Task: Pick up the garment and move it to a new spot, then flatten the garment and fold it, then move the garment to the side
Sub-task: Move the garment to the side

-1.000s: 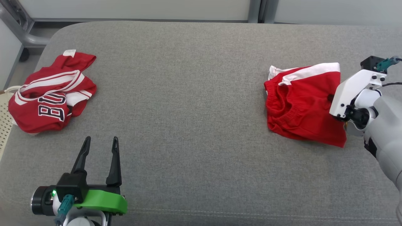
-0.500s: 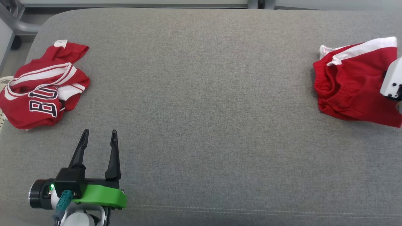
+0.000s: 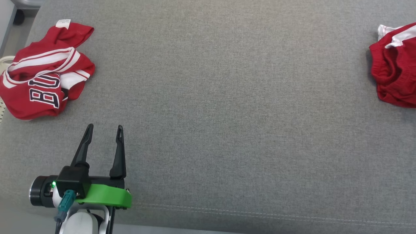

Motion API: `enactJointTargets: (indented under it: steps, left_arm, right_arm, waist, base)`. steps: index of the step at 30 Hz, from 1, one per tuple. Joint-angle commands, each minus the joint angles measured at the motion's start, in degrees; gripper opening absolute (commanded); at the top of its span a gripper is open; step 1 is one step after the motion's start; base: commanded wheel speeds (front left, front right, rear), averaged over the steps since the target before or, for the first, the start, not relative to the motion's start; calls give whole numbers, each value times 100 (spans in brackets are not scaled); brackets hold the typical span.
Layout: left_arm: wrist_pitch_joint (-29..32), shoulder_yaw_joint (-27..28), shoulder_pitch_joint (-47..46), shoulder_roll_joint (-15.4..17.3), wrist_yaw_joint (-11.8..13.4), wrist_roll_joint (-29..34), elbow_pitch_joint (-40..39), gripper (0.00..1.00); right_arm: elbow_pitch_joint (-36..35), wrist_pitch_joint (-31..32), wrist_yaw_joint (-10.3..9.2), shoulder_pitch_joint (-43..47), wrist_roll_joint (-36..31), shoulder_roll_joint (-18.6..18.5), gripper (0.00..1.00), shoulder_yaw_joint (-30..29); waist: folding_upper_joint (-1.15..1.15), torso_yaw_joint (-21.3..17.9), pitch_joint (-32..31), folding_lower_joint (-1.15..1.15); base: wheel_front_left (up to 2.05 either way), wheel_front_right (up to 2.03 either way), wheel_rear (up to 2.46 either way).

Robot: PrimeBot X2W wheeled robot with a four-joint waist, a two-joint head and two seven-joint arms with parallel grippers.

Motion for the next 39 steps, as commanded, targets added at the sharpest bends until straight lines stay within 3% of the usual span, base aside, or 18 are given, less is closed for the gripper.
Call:
enactJointTargets:
  steps: [1,7,20,21,23,24,25,33,39]
  left_arm:
    - [5,6,-89,24,-15,16,-17,100]
    - [5,24,-117,18,-24,24,-37,100]
    - [5,-9,-171,-17,-20,5,-32,100]
    - [5,-13,-179,-17,-21,3,-26,100]
    - [6,-17,-193,-21,-22,-5,-16,100]
    - [5,-17,-198,-24,-22,-7,-12,100]
    - [5,-17,-203,-26,-22,-10,-9,100]
    - [5,21,-187,-34,5,-17,11,100]
    - [5,87,-109,-42,35,-55,-30,100]
  right_arm:
    - [12,17,-6,-127,-136,-81,0,-20]
    - [13,83,-6,-314,-479,-308,0,-133]
    - [13,77,-6,-362,-1148,-353,0,-531]
    - [13,37,-6,-376,-1218,-369,18,-562]
    - [14,15,-6,-387,-1375,-387,45,-613]
    - [13,22,-6,-392,-1465,-393,88,-638]
    - [13,11,-6,-401,-1544,-400,100,-674]
    - [13,-116,-6,-324,-2009,-296,100,-1075]
    - [4,-896,-6,-231,-1944,199,100,-1430]
  waist:
    - [0,63,90,0]
    - [0,91,217,0]
    - [0,118,361,0]
    - [0,124,368,0]
    - [0,136,378,0]
    - [0,141,382,0]
    - [0,146,386,0]
    - [0,131,363,0]
    - [0,17,195,0]
  base:
    - [0,0,0]
    - [0,0,0]
    - [0,0,0]
    - [0,0,0]
    - [0,0,0]
    - [0,0,0]
    - [0,0,0]
    - [0,0,0]
    - [0,0,0]
